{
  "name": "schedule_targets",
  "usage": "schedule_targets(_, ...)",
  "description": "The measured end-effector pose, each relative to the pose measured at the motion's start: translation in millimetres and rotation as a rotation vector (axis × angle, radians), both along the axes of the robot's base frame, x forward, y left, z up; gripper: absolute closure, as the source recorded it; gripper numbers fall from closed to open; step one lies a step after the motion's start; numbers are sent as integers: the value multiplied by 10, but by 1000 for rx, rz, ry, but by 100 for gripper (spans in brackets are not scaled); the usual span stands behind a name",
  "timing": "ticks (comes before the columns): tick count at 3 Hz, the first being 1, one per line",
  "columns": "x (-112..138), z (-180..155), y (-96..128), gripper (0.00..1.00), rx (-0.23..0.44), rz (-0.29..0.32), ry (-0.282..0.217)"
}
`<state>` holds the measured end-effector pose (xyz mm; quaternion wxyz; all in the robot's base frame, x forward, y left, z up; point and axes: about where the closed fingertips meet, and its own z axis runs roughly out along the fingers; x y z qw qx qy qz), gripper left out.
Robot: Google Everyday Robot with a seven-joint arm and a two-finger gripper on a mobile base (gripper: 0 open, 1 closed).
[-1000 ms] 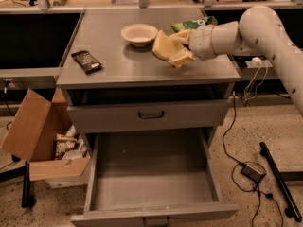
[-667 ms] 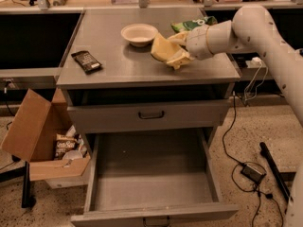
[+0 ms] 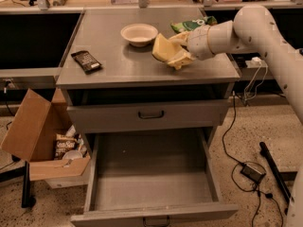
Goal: Pick sponge from middle drawer and place on counter
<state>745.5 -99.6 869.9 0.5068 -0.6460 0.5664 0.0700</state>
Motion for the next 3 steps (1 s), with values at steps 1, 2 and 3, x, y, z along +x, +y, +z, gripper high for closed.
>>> schedule_targets(1, 0, 0, 0, 6, 0, 0, 0)
schedule_targets(2, 0, 0, 1, 0, 0, 0, 0)
schedule_targets(3, 0, 0, 1, 0, 0, 0, 0)
